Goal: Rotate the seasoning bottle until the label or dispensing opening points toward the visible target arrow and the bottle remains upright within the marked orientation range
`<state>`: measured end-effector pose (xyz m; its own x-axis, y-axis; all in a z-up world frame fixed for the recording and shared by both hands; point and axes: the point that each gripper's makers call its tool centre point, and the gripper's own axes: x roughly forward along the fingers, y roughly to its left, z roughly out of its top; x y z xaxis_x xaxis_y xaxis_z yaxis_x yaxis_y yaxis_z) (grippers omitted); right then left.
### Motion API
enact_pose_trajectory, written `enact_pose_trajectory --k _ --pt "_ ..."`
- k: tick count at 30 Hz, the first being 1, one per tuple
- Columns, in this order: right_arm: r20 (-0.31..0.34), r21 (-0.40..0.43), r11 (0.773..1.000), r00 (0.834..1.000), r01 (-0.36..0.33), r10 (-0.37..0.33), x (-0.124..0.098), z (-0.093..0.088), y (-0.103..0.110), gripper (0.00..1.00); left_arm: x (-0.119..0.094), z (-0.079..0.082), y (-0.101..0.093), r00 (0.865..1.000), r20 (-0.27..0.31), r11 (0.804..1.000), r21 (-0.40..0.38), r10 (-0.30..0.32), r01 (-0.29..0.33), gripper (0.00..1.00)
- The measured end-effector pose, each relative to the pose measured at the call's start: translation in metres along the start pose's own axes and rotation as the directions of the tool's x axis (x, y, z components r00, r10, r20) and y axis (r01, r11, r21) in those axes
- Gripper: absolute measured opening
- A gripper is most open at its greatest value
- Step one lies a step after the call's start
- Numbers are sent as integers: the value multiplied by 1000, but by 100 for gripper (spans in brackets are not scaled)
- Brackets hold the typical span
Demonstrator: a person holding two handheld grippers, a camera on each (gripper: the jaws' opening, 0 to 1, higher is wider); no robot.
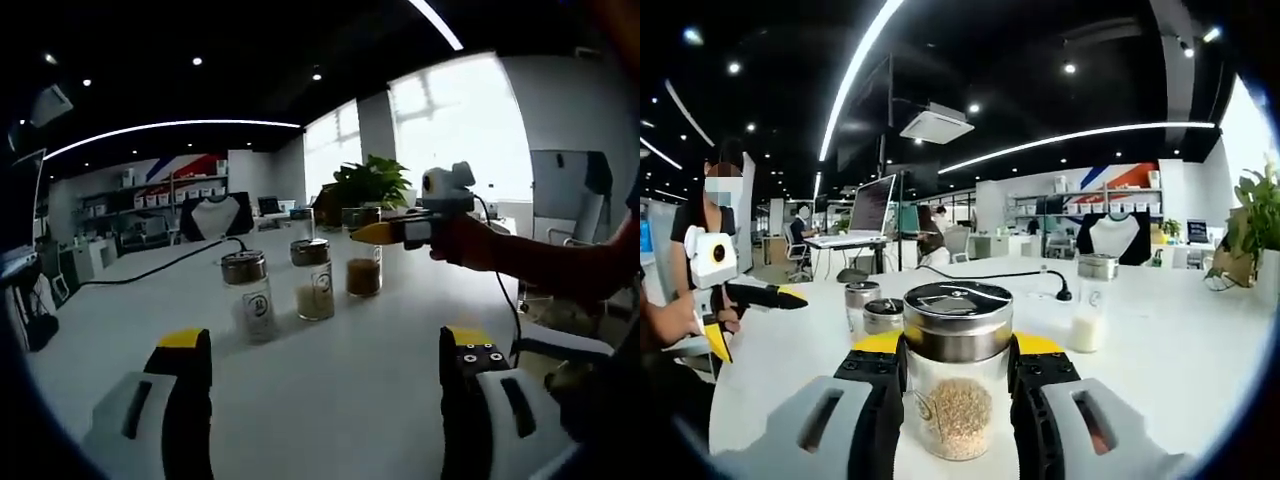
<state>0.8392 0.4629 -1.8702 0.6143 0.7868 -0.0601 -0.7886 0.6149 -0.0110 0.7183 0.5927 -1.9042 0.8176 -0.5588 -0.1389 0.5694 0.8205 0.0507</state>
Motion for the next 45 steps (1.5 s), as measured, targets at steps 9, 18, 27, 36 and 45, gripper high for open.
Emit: enact_pose_trajectory --k 9,18,27,36,45 --pt "19 -2 1000 1000 -9 9 2 1 5 38 -2 1 3 1000 2 1000 3 6 -6 100" --pt "8 3 1000 1000 8 -8 2 2 6 41 -2 0 3 1000 2 1000 2 7 -7 100" --pt "48 6 997 996 80 -80 -10 31 -3 58 -1 -1 3 1000 -1 1000 0 8 -8 100" --pt "81 -7 991 988 132 -131 -15 57 -17 69 -1 -1 2 1000 0 1000 -1 4 -4 100" --pt "60 -41 981 980 191 -188 -8 69 -52 69 -1 -2 3 1000 -1 1000 -5 7 -7 100"
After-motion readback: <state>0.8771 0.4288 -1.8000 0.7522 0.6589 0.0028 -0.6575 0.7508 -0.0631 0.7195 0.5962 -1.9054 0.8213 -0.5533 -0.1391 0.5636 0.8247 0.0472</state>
